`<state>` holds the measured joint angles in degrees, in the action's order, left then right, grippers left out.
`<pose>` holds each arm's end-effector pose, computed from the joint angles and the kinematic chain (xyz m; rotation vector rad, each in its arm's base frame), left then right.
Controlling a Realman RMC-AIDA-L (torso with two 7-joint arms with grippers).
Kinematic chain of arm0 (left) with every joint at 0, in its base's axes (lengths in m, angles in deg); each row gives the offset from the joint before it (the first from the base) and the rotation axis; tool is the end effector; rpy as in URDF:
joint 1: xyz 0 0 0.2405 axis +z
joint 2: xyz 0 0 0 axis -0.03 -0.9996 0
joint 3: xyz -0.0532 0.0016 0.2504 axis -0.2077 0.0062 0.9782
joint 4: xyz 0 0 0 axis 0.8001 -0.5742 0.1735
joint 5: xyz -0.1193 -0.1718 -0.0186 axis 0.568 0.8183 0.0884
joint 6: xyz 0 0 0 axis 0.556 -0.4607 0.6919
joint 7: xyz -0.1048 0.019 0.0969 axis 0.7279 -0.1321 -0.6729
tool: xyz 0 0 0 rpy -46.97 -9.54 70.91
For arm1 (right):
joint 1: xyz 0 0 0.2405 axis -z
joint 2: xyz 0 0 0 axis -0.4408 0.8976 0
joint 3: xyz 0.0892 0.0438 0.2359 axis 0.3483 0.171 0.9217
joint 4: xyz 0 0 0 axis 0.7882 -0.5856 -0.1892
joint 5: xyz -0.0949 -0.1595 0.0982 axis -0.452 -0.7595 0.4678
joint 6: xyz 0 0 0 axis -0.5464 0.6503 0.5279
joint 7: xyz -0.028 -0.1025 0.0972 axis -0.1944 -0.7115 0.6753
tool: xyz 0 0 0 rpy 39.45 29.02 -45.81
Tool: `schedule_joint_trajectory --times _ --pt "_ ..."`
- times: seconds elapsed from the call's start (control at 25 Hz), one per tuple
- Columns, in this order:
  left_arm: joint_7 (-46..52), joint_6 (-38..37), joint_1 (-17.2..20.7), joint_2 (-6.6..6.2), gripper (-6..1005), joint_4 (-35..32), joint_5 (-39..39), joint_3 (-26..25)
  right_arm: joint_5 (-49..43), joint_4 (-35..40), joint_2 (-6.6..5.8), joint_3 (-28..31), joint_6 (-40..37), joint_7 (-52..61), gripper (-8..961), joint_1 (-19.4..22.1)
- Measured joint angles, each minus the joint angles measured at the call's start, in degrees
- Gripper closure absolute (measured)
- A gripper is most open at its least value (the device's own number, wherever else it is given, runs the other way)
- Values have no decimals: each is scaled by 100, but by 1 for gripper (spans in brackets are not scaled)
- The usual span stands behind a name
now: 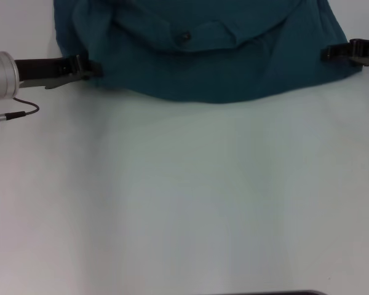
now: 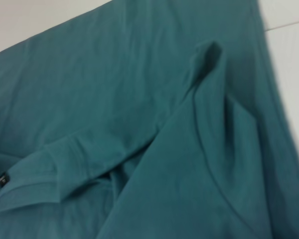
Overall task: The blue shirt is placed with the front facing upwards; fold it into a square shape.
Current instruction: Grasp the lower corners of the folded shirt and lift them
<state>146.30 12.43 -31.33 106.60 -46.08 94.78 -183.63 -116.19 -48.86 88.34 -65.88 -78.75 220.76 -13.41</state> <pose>-0.2689 0.3879 -0.0047 -2.1163 -1.6757 -0.5125 0.3273 0.4092 0.0541 -1.9546 1.5815 0.2216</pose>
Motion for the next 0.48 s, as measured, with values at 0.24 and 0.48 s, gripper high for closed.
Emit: schedule_joint_trajectory --times 0.24,0.48 --pt "0 -10 6 7 979 15 14 0 -263 126 -6 -94 -28 88 232 30" --pt "0 14 -8 7 978 15 15 0 -299 167 -16 -94 -91 90 387 22"
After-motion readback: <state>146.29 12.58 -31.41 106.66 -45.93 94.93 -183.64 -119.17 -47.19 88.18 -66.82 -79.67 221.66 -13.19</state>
